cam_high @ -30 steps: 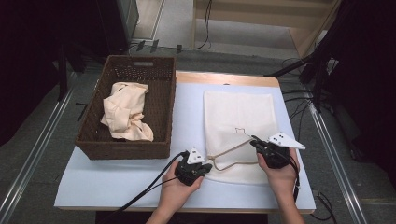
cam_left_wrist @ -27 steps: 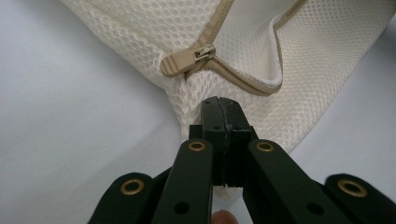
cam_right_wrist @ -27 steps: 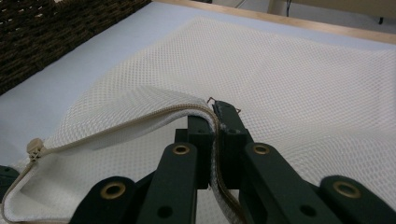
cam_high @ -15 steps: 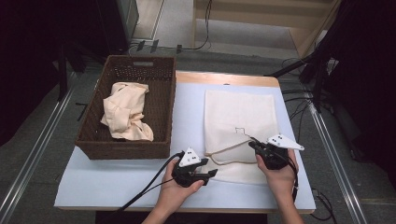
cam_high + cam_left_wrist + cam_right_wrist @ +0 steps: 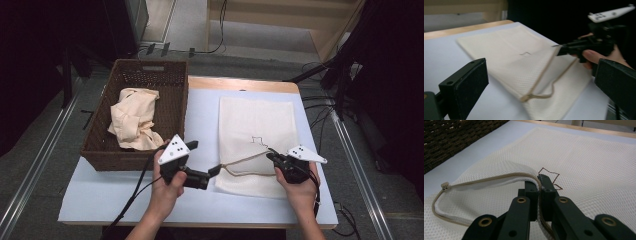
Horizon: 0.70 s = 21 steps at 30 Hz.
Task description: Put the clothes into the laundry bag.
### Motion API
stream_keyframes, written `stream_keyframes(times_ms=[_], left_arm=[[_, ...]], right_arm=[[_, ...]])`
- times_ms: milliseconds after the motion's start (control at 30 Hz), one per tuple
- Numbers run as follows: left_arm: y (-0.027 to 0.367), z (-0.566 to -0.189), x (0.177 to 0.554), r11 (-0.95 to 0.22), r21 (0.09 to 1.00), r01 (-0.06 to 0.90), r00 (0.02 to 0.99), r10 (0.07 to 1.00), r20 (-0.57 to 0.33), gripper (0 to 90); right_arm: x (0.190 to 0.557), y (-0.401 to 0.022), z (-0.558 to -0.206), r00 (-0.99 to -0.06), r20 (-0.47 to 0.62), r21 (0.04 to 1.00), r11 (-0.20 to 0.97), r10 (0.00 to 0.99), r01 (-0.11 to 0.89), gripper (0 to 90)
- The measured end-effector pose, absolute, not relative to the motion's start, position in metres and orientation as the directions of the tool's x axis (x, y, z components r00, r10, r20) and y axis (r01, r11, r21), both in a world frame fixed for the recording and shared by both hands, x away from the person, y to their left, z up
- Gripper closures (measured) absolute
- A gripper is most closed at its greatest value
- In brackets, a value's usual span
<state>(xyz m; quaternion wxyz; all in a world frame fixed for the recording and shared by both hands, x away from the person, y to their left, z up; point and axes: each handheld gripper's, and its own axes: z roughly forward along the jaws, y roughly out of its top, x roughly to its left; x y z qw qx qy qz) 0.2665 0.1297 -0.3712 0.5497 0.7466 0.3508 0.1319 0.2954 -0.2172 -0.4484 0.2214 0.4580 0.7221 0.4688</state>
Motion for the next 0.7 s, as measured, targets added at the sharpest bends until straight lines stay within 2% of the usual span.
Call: stream_keyframes(times_ms=[67, 267, 467, 567, 700], left_arm=[[0.134, -0.37, 0.269, -0.148, 0.914, 0.379, 0.713, 0.677, -0.186, 0.0], [0.174, -0.352, 0.291, -0.122, 0.929, 0.349, 0.62, 0.774, -0.131, 0.0], [0.206, -0.347, 0.313, -0.075, 0.935, 0.346, 0.537, 0.833, -0.132, 0.0], [0.222, -0.345, 0.329, -0.055, 0.926, 0.374, 0.536, 0.828, -0.167, 0.0], [0.236, -0.343, 0.342, -0.061, 0.917, 0.394, 0.503, 0.85, -0.159, 0.0]], right_arm=[[0.295, -0.217, -0.448, -0.483, 0.11, 0.88, 0.141, 0.869, 0.454, 88.3], [0.295, -0.218, -0.449, -0.486, 0.116, 0.88, 0.138, 0.866, 0.455, 88.2], [0.294, -0.218, -0.449, -0.489, 0.115, 0.88, 0.139, 0.865, 0.453, 88.2], [0.294, -0.218, -0.45, -0.487, 0.117, 0.88, 0.137, 0.866, 0.456, 88.3], [0.294, -0.218, -0.45, -0.488, 0.118, 0.879, 0.138, 0.865, 0.457, 88.2]])
